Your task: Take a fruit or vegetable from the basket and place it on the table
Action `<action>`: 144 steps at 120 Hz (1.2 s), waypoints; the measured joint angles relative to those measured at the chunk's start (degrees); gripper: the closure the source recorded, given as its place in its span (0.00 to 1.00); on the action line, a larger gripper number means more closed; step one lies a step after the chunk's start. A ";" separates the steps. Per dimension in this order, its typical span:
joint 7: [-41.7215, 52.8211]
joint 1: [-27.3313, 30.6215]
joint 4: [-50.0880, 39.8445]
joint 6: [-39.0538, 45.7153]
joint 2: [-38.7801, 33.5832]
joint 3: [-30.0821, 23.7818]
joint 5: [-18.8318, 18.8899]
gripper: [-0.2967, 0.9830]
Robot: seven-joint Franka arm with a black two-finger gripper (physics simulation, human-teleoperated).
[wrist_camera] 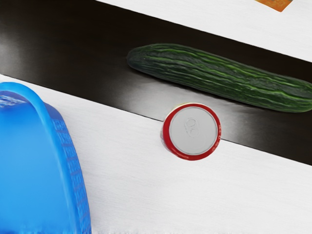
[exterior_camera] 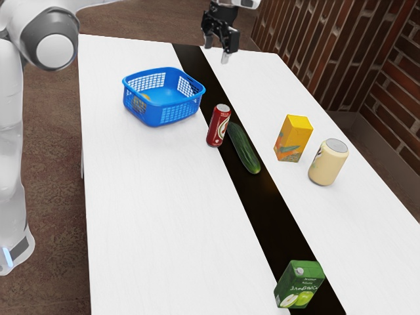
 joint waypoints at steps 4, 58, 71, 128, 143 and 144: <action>-0.02 -0.16 0.02 -0.19 -0.05 0.56 0.05 0.23; -0.48 -2.74 -14.46 -0.60 -6.74 8.98 2.40 0.23; -0.57 0.44 -18.12 1.86 -6.70 10.87 2.57 0.23; -1.23 -2.06 -23.44 9.95 -6.01 13.39 5.35 0.23; -1.34 -1.83 -25.64 12.60 -5.90 13.42 6.53 0.23; -1.34 -1.78 -25.76 12.77 -5.90 13.42 6.59 0.23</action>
